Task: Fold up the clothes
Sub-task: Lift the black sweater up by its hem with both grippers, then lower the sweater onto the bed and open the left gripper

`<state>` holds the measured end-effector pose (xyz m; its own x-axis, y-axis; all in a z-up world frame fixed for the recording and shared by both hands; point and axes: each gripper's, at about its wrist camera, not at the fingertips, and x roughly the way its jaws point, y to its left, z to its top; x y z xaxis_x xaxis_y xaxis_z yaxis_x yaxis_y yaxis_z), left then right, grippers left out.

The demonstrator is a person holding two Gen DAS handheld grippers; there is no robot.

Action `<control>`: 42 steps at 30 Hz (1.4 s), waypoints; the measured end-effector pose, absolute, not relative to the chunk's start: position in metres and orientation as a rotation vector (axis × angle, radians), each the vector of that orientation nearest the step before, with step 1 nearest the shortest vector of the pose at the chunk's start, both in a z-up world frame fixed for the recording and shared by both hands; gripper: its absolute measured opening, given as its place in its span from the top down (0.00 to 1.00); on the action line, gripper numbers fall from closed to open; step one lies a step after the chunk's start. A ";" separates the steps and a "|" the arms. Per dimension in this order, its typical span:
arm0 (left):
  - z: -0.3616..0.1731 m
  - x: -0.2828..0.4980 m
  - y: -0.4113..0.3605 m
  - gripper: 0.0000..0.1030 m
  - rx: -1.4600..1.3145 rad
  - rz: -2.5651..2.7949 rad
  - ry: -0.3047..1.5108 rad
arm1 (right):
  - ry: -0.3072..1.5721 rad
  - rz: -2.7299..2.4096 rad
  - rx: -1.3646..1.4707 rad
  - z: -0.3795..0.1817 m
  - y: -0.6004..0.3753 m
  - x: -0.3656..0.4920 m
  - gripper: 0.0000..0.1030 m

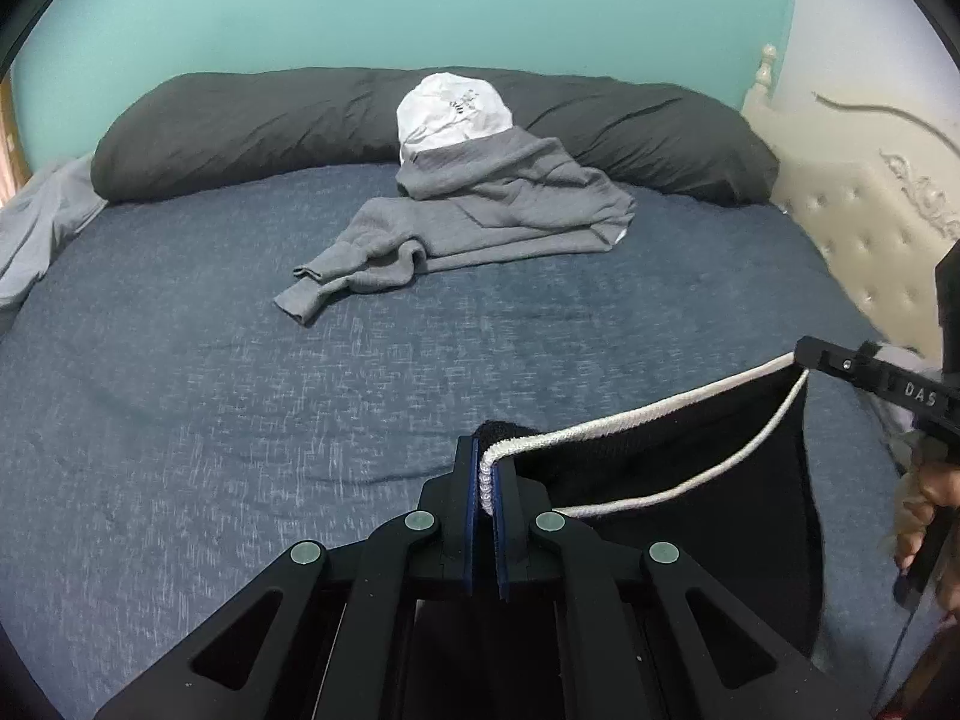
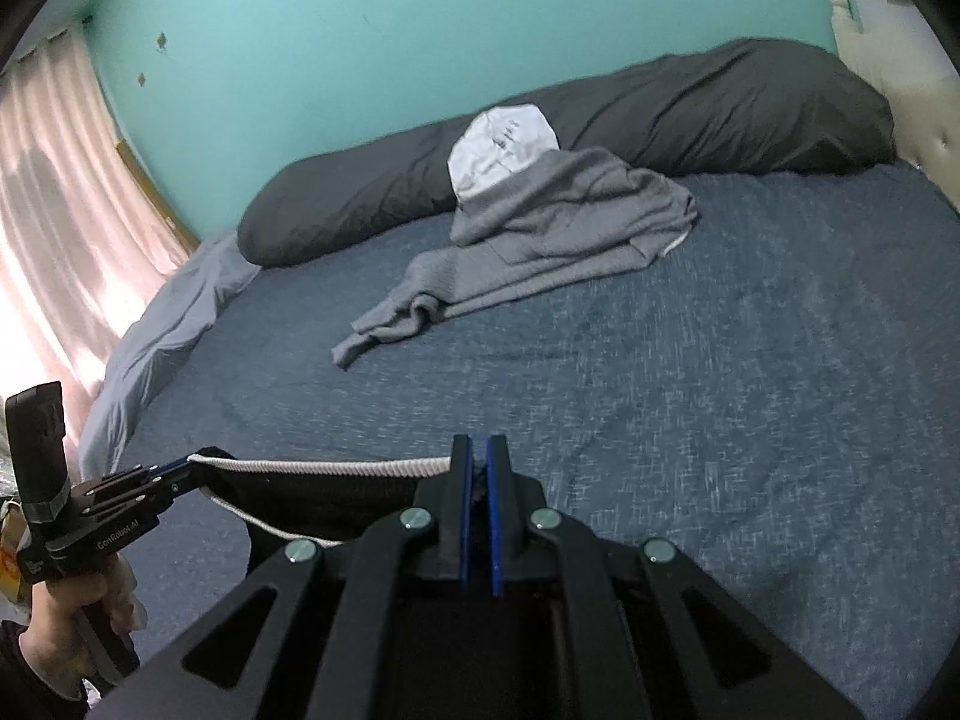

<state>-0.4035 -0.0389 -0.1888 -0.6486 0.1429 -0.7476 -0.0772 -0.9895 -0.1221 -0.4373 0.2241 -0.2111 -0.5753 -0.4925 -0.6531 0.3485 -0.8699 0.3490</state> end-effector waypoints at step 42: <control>-0.250 -0.461 -0.101 0.53 -1.469 2.691 -0.242 | 0.030 -2.147 1.422 -0.360 0.174 -0.477 0.88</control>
<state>-0.4608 -0.1014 -0.2499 -0.5420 0.1326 -0.8299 0.0176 -0.9855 -0.1689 -0.4767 0.1740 -0.3600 -0.2820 -0.4351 -0.8551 0.4591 -0.8438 0.2779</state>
